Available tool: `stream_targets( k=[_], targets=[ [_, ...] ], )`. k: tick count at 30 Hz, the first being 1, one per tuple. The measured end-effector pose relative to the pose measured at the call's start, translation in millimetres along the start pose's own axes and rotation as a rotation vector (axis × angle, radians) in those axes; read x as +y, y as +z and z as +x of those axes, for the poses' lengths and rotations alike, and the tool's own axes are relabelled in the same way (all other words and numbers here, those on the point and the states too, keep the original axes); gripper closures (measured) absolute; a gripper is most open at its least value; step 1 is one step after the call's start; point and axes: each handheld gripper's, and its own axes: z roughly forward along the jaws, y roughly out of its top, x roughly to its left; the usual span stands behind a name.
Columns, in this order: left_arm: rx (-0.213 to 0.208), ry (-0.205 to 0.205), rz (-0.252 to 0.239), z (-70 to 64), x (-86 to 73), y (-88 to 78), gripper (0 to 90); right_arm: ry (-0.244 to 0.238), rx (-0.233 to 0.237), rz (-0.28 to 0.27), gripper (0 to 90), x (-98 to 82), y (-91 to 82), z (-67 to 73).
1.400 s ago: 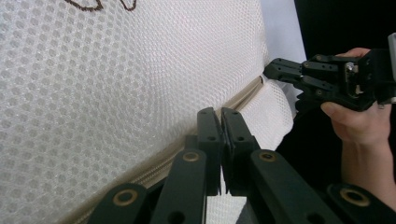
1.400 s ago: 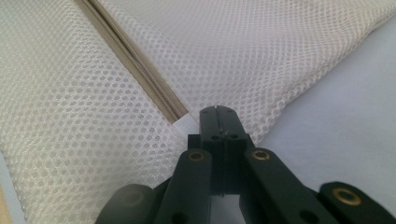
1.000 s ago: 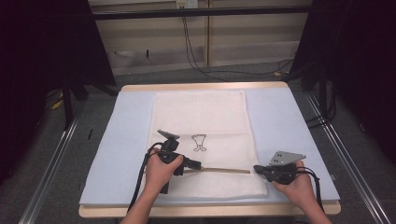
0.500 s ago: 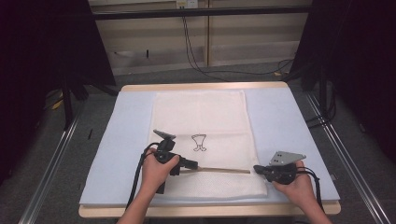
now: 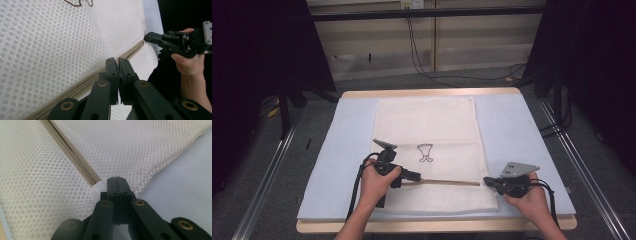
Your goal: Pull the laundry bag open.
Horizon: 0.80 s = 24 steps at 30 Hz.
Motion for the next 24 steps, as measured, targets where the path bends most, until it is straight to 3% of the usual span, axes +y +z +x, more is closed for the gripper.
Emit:
stream_targets(
  k=[18,24],
  targets=[
    [-0.007,-0.013,-0.011,9.6,-4.1,-14.7,87.6,-0.005,0.001,-0.003,90.0,-0.1,0.2,0.1],
    [0.013,-0.014,-0.011,10.9,-5.1,-18.8,87.6,-0.005,0.0,-0.003,90.0,-0.2,0.1,0.2]
  ],
)
